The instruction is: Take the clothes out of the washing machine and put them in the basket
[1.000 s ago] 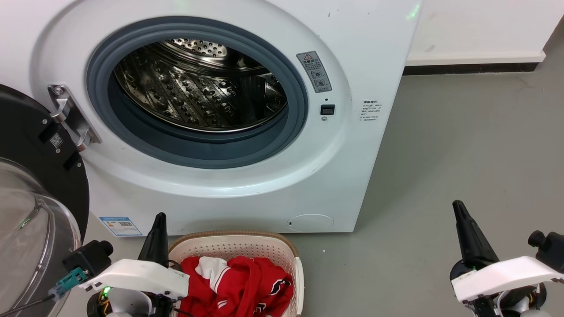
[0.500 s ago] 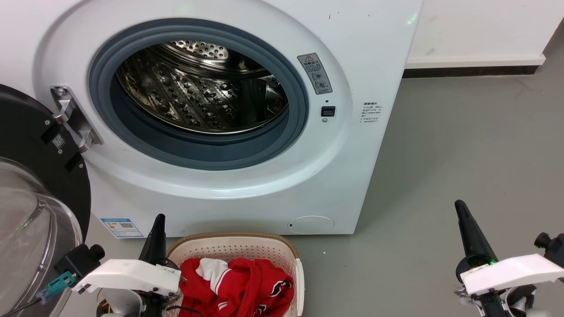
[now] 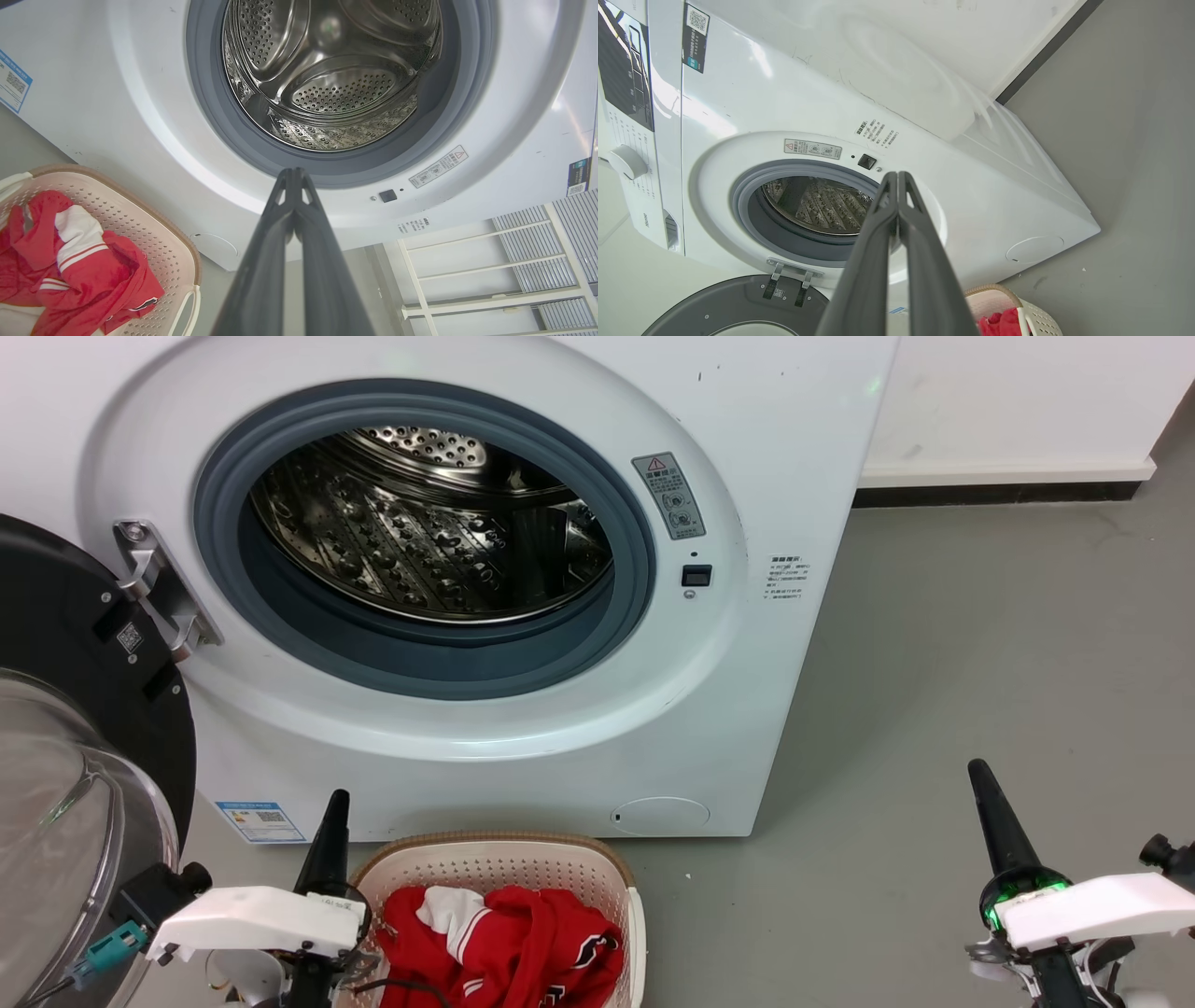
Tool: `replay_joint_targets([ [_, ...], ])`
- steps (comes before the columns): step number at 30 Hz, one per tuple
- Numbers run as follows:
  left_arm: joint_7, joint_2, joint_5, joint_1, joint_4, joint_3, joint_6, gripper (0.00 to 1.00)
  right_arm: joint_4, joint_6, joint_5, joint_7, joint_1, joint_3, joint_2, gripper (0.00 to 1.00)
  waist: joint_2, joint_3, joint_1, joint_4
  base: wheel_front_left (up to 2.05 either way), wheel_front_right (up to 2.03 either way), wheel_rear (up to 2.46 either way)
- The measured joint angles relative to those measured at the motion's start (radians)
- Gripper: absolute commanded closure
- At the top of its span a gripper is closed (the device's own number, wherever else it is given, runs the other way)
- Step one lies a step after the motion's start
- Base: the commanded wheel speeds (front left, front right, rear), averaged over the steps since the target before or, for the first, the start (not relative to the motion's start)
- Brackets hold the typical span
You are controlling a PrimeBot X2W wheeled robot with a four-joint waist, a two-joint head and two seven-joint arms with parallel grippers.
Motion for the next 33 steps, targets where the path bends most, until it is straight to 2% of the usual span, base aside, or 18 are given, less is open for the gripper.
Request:
replay_joint_targets([
  [33, 0.055, -0.014, -0.32, -0.018, 0.037, 0.044, -0.043, 1.0, 0.07, 0.0, 0.328, 0.036, -0.033, -0.027, 0.0, 1.0, 0.0, -0.018, 0.0, 0.006, 0.0, 0.0, 0.0],
])
